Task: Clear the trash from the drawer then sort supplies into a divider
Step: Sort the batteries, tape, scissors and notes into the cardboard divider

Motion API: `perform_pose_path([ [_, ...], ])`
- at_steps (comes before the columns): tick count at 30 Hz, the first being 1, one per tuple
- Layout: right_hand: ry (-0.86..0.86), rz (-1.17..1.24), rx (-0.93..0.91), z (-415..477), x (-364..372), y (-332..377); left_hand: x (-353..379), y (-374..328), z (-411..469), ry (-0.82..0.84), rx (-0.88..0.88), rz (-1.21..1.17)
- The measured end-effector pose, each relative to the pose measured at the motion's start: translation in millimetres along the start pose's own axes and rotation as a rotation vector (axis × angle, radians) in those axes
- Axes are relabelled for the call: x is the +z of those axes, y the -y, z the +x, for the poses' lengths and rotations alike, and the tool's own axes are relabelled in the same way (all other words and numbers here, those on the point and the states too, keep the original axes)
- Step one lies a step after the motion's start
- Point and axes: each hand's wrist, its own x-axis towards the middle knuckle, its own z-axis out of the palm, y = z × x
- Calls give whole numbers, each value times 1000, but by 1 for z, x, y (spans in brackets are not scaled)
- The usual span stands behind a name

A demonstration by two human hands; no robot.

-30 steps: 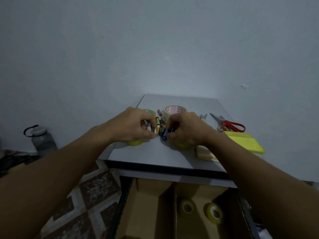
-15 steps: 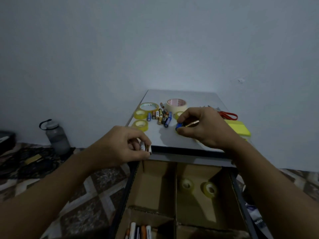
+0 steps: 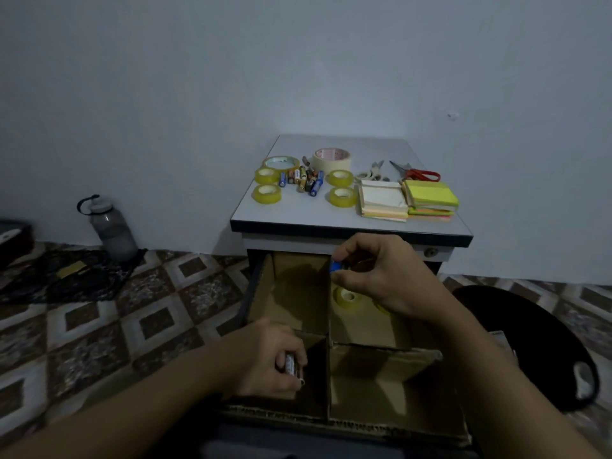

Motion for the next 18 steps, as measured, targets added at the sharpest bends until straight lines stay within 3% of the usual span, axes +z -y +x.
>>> perform_pose_path([
  [10, 36, 16, 7, -15, 13, 0, 35, 5, 32, 117, 136, 326],
  [18, 47, 22, 6, -17, 21, -4, 41, 3, 32, 134, 169, 411],
])
